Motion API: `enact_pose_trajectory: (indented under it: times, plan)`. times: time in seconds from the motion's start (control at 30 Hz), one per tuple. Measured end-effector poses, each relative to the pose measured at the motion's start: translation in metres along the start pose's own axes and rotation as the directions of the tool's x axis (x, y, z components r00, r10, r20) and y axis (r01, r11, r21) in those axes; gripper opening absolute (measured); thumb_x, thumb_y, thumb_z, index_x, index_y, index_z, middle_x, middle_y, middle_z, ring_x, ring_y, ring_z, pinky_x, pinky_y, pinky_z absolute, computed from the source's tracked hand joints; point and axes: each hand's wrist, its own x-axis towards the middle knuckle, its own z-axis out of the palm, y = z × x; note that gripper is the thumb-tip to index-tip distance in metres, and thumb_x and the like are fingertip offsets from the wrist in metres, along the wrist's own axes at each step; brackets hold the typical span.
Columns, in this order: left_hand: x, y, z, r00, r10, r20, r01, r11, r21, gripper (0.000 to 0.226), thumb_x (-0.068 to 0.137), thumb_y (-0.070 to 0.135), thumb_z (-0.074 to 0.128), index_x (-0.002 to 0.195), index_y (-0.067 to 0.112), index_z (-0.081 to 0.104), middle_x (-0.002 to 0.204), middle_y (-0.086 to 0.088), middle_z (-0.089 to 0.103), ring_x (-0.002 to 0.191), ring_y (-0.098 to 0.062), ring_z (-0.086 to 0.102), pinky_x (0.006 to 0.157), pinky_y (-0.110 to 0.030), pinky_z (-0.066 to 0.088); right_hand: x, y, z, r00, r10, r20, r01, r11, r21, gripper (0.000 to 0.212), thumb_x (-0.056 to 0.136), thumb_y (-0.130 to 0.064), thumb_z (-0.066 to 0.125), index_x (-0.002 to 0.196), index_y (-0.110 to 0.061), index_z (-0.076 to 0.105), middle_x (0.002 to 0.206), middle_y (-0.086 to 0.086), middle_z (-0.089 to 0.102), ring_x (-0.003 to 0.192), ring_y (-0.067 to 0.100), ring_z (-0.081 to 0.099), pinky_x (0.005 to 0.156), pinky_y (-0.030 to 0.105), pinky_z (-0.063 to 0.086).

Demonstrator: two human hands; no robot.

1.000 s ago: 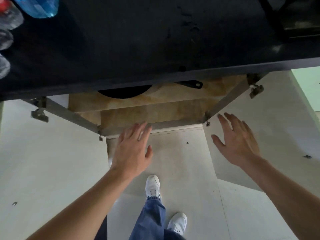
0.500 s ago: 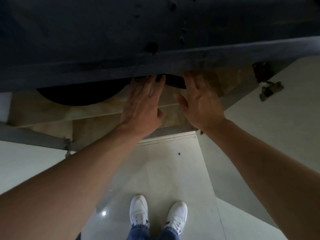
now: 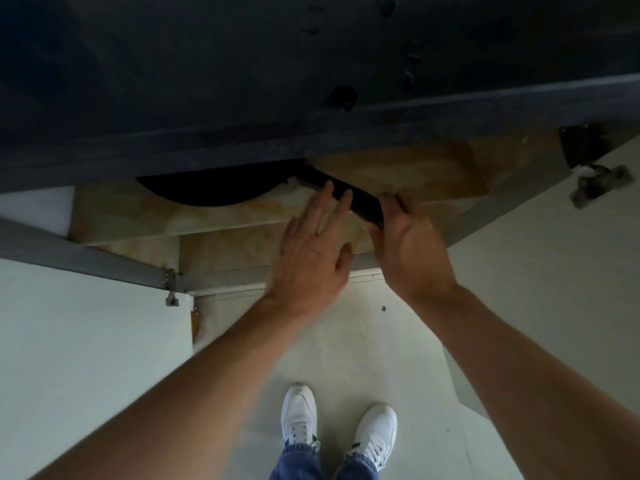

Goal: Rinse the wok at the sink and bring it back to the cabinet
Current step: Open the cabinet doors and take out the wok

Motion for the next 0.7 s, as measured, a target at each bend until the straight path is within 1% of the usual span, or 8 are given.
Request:
enact_pose_trajectory:
  times: [0.1, 0.17, 0.27, 0.33, 0.4, 0.53, 0.6, 0.7]
  plan:
    - [-0.022, 0.006, 0.004, 0.992, -0.102, -0.075, 0.073, 0.944, -0.322, 0.057, 0.098, 0.027, 0.049, 0.152, 0.021, 0.031, 0.162, -0.001, 0.026, 0.147, -0.014, 0.028, 0.117, -0.028, 0.029, -0.035, -0.014, -0.001, 0.994, 0.103, -0.032, -0.101, 0.993, 0.067, 0.032, 0.097, -0.025, 0.06, 0.12, -0.004, 0.061, 0.114, 0.015, 0.064, 0.072, 0.024, 0.065, 0.063, 0.022, 0.049]
    - [-0.028, 0.009, 0.01, 0.954, -0.284, -0.095, 0.189, 0.817, -0.544, 0.046, 0.097, 0.035, 0.05, 0.141, 0.019, 0.045, 0.144, -0.004, 0.05, 0.13, -0.014, 0.051, 0.106, -0.026, 0.044, -0.058, -0.025, -0.004, 0.986, 0.16, -0.043, -0.157, 0.986, 0.063, 0.03, 0.094, -0.023, 0.065, 0.117, -0.004, 0.064, 0.11, 0.014, 0.066, 0.07, 0.026, 0.065, 0.063, 0.02, 0.041]
    - [-0.021, 0.018, 0.007, 0.79, -0.57, 0.226, 0.476, 0.338, -0.812, 0.047, 0.093, 0.046, 0.058, 0.127, 0.014, 0.055, 0.118, -0.003, 0.068, 0.108, -0.018, 0.067, 0.092, -0.031, 0.054, -0.087, -0.035, -0.011, 0.968, 0.25, 0.002, -0.248, 0.962, 0.117, 0.031, 0.087, -0.019, 0.074, 0.113, -0.005, 0.066, 0.101, 0.01, 0.064, 0.065, 0.023, 0.058, 0.064, 0.022, 0.042]
    - [-0.016, 0.021, 0.001, 0.7, -0.546, 0.461, 0.524, -0.045, -0.85, 0.033, 0.094, 0.032, 0.061, 0.116, 0.006, 0.062, 0.111, -0.008, 0.073, 0.103, -0.023, 0.071, 0.091, -0.035, 0.056, -0.102, -0.038, -0.015, 0.951, 0.3, 0.074, -0.308, 0.939, 0.154, 0.03, 0.084, -0.019, 0.077, 0.11, -0.007, 0.067, 0.093, 0.002, 0.057, 0.064, 0.017, 0.049, 0.062, 0.025, 0.042]
    - [-0.014, 0.021, -0.006, 0.689, -0.46, 0.561, 0.503, -0.254, -0.826, 0.025, 0.093, 0.016, 0.064, 0.113, 0.001, 0.063, 0.117, -0.013, 0.072, 0.103, -0.025, 0.071, 0.091, -0.037, 0.056, -0.109, -0.041, -0.018, 0.929, 0.334, 0.159, -0.36, 0.917, 0.174, 0.027, 0.085, -0.021, 0.077, 0.108, -0.012, 0.066, 0.089, -0.004, 0.053, 0.063, 0.013, 0.048, 0.061, 0.02, 0.039]
    - [-0.015, 0.016, -0.014, 0.68, -0.371, 0.633, 0.489, -0.415, -0.768, 0.039, 0.088, 0.006, 0.067, 0.124, -0.006, 0.058, 0.115, -0.014, 0.073, 0.104, -0.024, 0.071, 0.094, -0.037, 0.055, -0.085, -0.035, -0.019, 0.758, 0.435, 0.486, -0.576, 0.795, 0.189, 0.018, 0.088, -0.031, 0.071, 0.097, -0.019, 0.061, 0.078, -0.006, 0.062, 0.064, 0.005, 0.058, 0.054, 0.017, 0.037]
    - [-0.015, 0.012, -0.015, 0.676, -0.349, 0.649, 0.501, -0.429, -0.752, 0.04, 0.088, 0.005, 0.066, 0.126, -0.006, 0.057, 0.114, -0.014, 0.073, 0.105, -0.023, 0.071, 0.086, -0.032, 0.058, -0.064, -0.035, -0.017, 0.649, 0.384, 0.657, -0.706, 0.624, 0.334, 0.016, 0.09, -0.034, 0.068, 0.093, -0.019, 0.064, 0.076, 0.0, 0.073, 0.064, 0.012, 0.071, 0.063, 0.027, 0.054]
    - [-0.016, 0.006, -0.013, 0.676, -0.325, 0.661, 0.503, -0.451, -0.737, 0.04, 0.089, 0.003, 0.064, 0.126, -0.007, 0.055, 0.118, -0.016, 0.071, 0.106, -0.024, 0.071, 0.076, -0.03, 0.061, -0.042, -0.038, -0.011, 0.565, 0.291, 0.772, -0.809, 0.38, 0.449, 0.013, 0.095, -0.031, 0.065, 0.097, -0.019, 0.067, 0.077, 0.004, 0.074, 0.064, 0.016, 0.074, 0.074, 0.035, 0.064]
